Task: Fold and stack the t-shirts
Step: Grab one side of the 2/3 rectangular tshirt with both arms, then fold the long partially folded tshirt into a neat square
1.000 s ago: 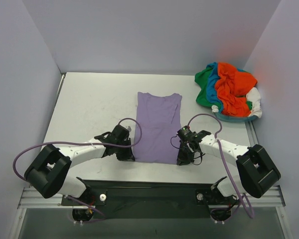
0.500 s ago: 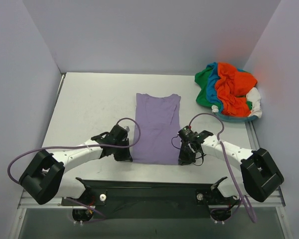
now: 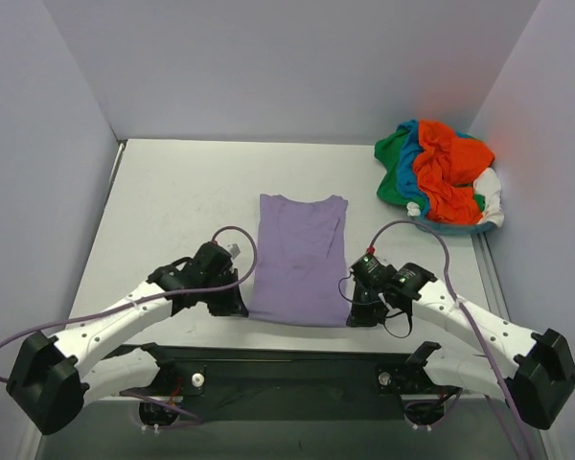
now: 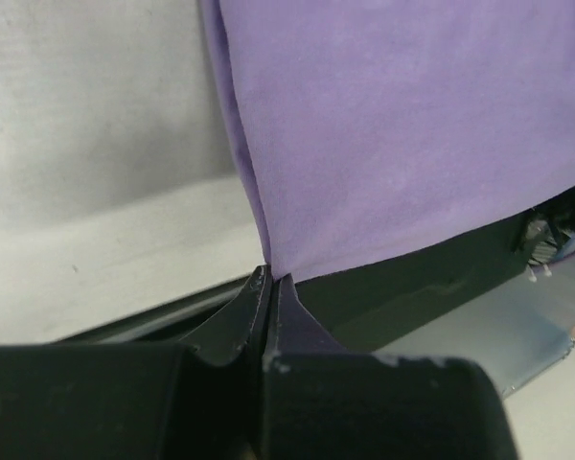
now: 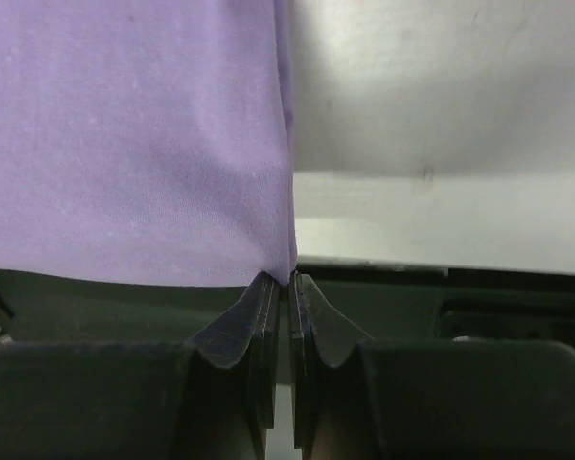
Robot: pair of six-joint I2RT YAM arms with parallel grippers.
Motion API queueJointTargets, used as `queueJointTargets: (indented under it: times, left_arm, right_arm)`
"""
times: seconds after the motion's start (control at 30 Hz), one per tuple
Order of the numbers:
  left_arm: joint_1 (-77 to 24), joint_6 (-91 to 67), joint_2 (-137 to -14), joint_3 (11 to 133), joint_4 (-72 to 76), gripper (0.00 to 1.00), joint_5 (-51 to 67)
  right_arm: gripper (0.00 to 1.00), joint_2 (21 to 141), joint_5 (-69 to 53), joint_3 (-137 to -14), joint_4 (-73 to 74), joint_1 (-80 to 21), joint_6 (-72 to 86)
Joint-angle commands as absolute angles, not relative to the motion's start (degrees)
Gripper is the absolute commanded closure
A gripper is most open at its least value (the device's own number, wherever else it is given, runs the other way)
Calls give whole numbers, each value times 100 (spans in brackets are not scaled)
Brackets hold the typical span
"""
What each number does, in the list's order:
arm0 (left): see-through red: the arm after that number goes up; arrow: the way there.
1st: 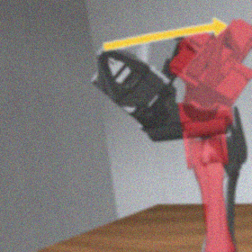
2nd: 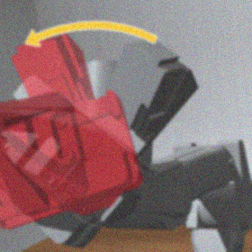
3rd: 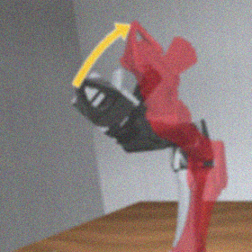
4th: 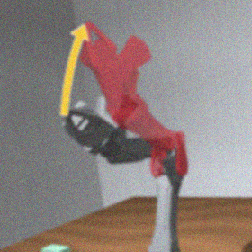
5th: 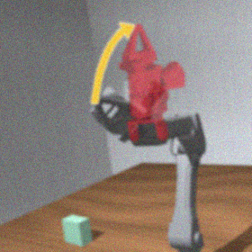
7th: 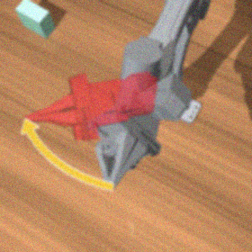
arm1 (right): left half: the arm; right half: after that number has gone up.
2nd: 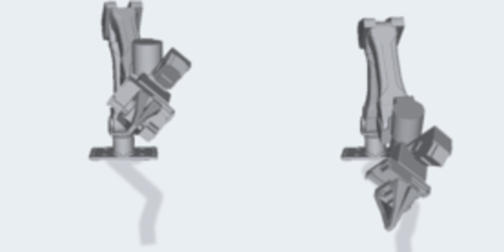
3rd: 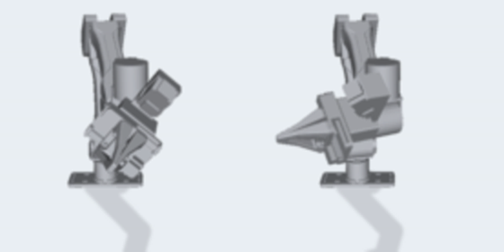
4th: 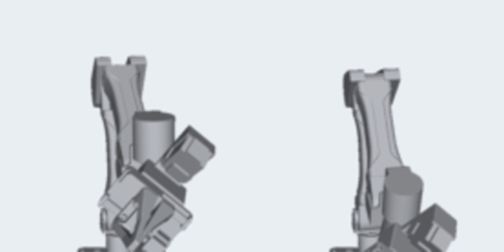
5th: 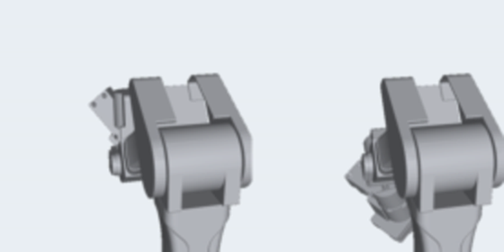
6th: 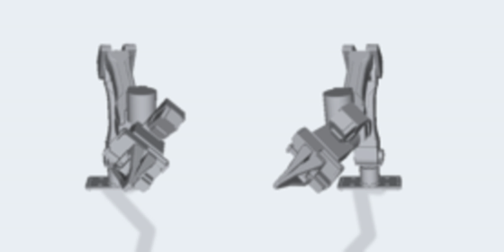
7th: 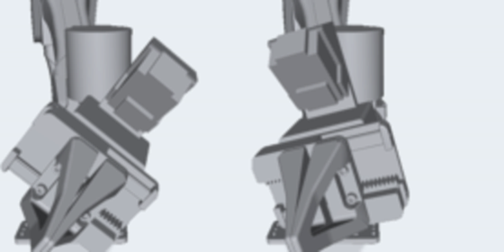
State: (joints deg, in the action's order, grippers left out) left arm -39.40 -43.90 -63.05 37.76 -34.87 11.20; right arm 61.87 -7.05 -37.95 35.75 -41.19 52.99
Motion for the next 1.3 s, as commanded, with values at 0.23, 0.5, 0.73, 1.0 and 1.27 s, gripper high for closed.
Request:
queueJointTargets:
  times: [0.23, 0.5, 0.73, 1.0, 1.27]
  left_arm:
    - [-4017, -4667, -4791, 4807, -6081, 100, 1125]
    - [-4008, -4790, -4921, 5782, -6179, 100, 1108]
    - [-3850, -4483, -5808, 6212, -5555, 100, 1125]
    - [-3507, -4087, -6652, 6802, -5133, 100, 1309]
    - [-3305, -3858, -7189, 7040, -4791, 100, 1538]
  right_arm:
    - [100, 5019, -132, -4833, 6064, -5237, 6345]
    - [100, 5597, 667, -6194, 6486, -5317, 6267]
    - [100, 6196, 1379, -6740, 6504, -4949, 6056]
    - [100, 6609, 1626, -7224, 6407, -4079, 5327]
    - [100, 7302, 1486, -7681, 6126, -3288, 4316]
